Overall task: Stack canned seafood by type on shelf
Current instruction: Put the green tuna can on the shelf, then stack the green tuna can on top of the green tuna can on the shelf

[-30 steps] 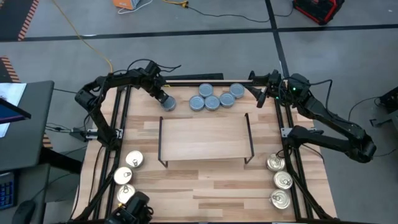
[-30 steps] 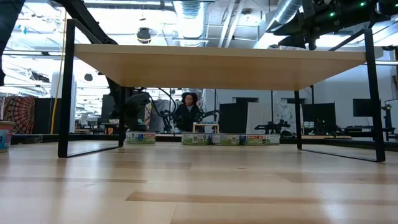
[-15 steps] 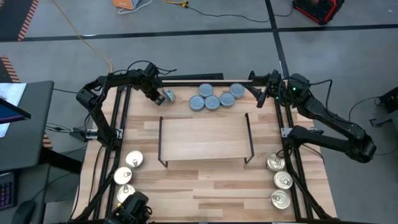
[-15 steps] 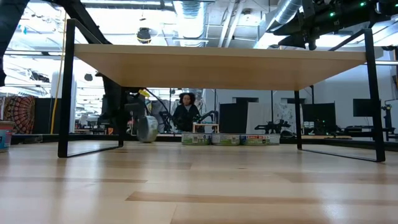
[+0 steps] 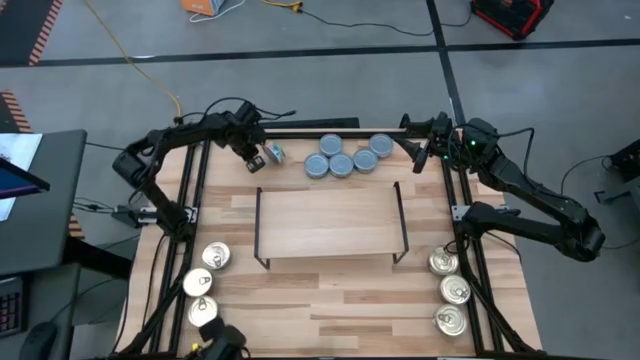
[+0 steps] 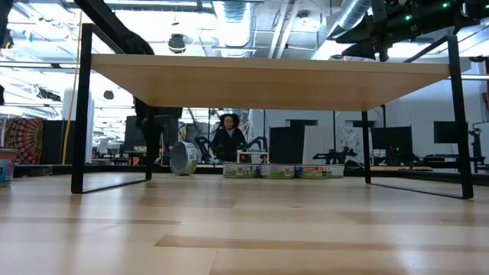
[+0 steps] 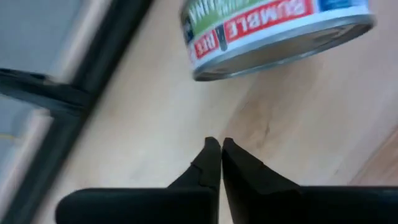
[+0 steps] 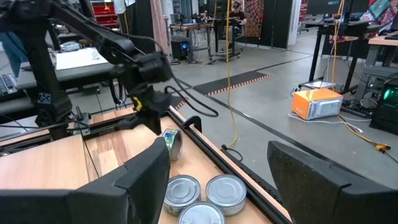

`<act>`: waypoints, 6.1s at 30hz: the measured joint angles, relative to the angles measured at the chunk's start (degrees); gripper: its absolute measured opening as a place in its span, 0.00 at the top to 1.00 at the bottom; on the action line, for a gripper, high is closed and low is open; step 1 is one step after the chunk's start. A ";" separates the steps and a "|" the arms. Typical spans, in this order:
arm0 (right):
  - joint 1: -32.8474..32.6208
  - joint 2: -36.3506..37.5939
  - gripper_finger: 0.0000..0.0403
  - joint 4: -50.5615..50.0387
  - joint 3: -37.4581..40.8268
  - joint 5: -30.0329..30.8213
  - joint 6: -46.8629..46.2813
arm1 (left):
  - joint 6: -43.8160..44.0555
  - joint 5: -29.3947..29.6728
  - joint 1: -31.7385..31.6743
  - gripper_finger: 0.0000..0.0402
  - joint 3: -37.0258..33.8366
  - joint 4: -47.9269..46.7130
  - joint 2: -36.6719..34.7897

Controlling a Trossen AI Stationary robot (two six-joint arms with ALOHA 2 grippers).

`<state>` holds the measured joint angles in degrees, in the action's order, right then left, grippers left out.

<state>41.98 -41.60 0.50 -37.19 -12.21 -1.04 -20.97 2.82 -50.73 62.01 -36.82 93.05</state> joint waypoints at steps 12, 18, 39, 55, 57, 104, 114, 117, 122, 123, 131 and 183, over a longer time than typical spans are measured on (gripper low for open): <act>0.00 -1.79 0.27 0.67 -0.02 -1.44 0.04 | -7.69 19.86 14.09 0.40 2.14 -2.30 -5.53; 0.00 -3.86 0.27 2.18 -0.02 -1.55 0.00 | -13.27 18.67 15.81 0.20 9.49 -7.61 -2.98; 0.00 -3.39 0.27 1.36 -0.02 -2.91 0.47 | -31.76 10.42 17.36 0.23 25.07 -18.74 12.16; -2.87 -3.39 0.27 2.64 -0.02 -3.37 0.92 | -41.61 9.77 16.49 0.23 24.93 -16.27 12.09; -3.52 -3.39 0.27 2.80 -0.02 -3.34 0.93 | -42.61 8.98 15.95 0.23 24.93 -15.91 12.35; -3.26 -3.34 0.27 1.00 -0.02 -3.10 1.09 | -36.38 14.46 16.97 0.66 26.41 -25.75 17.55; -3.19 -3.34 0.27 0.45 -0.02 -3.11 1.40 | -25.46 6.73 17.35 0.66 45.37 -29.35 16.88; -3.19 -3.34 0.27 0.41 -0.02 -3.10 1.53 | -19.80 1.97 18.43 0.66 52.30 -32.39 16.70; -3.19 -3.30 0.27 0.17 -0.02 -3.13 1.53 | -5.88 -17.36 20.00 0.66 61.50 -40.88 16.21; -3.19 -3.21 0.27 0.02 -0.02 -3.13 1.52 | -3.11 -21.91 20.59 0.66 62.82 -42.68 16.20; -3.70 -1.01 0.27 0.03 -0.02 -3.62 0.94 | 9.13 -34.16 29.92 0.66 63.11 -51.53 15.92; -5.49 -0.31 0.27 -2.37 -0.02 -4.50 3.03 | 18.54 -26.55 8.67 0.35 40.92 -12.75 16.81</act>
<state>36.48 -41.91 -1.87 -37.21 -16.71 1.99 -2.43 -23.73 -42.05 102.93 -49.57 109.86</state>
